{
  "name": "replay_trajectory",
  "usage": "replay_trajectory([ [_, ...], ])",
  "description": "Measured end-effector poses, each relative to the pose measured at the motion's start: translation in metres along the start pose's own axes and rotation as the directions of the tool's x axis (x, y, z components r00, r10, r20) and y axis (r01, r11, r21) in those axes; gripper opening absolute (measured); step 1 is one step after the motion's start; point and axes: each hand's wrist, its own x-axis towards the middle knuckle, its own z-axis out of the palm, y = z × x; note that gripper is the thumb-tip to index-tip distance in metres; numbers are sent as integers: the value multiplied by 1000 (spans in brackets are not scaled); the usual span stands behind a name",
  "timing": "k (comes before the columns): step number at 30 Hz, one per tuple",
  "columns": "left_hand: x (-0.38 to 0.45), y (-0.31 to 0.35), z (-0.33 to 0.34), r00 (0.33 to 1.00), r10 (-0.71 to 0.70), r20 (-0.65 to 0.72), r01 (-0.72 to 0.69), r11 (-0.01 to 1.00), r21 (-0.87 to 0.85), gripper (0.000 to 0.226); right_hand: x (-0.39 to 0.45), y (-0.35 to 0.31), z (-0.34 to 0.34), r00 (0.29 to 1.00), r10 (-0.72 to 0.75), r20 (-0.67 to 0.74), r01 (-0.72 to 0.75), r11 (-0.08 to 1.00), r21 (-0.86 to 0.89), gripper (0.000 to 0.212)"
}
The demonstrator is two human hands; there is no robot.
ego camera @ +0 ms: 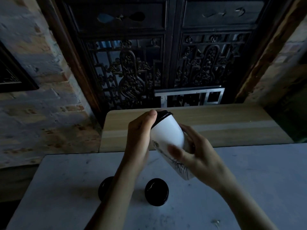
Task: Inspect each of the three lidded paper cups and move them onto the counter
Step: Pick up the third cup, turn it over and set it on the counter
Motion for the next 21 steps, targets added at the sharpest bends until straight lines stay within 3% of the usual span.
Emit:
replay_trajectory([
  [3, 2, 0, 5, 998, 1, -57, 1, 999, 37, 50, -4, -3, 7, 995, -68, -70, 31, 902, -432, 81],
  [7, 0, 0, 8, 998, 22, -60, -15, 994, 105, 48, -2, -7, 9, 998, -19, -53, -13, 839, -544, 88],
  [9, -1, 2, 5, 999, 19, -40, -14, 994, 109, 45, -1, -4, 4, 998, -33, -55, 4, 884, -467, 84],
  [12, -1, 3, 0, 999, 16, 33, -18, 999, 51, 68, 3, -1, -4, 1000, 8, -5, -9, 997, -73, 70],
  [15, -4, 7, 0, 998, 9, 64, -9, 1000, -12, 66, 7, -4, -13, 986, 95, 134, -125, 964, 236, 63],
  [18, -5, 12, 5, 999, 13, 47, -10, 999, -46, 74, 8, -5, -13, 982, 93, 163, -132, 960, 248, 54],
  [21, -1, 13, 7, 1000, 1, -13, -2, 998, -69, 80, 7, -3, -5, 998, 29, 51, -34, 995, 99, 56],
])
